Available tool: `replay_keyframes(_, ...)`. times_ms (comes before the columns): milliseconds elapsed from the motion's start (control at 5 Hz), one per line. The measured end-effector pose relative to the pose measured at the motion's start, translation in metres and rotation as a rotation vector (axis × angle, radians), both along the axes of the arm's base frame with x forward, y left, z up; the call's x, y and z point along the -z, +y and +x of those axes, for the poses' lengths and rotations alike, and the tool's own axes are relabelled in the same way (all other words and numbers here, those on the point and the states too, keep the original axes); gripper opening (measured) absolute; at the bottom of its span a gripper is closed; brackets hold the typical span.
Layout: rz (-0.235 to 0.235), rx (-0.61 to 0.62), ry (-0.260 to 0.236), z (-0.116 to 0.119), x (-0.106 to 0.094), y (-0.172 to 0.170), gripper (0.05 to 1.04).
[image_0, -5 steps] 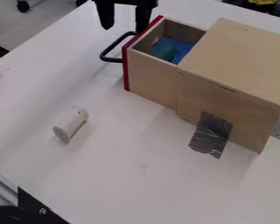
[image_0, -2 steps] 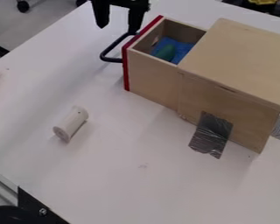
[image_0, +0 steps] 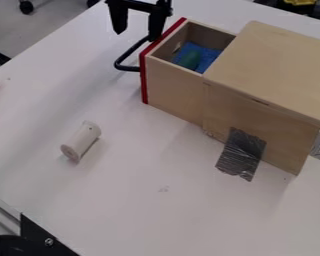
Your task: Closed the drawer
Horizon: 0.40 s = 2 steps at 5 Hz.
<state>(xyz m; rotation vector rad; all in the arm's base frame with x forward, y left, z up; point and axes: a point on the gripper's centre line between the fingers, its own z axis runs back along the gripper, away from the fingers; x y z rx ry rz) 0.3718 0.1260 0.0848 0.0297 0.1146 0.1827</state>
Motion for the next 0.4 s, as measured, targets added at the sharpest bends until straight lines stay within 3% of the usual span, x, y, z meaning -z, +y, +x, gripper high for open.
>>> replay_keyframes(400,-0.001,-0.048,0.008,0.0045,0.0083,0.0137,0.997)
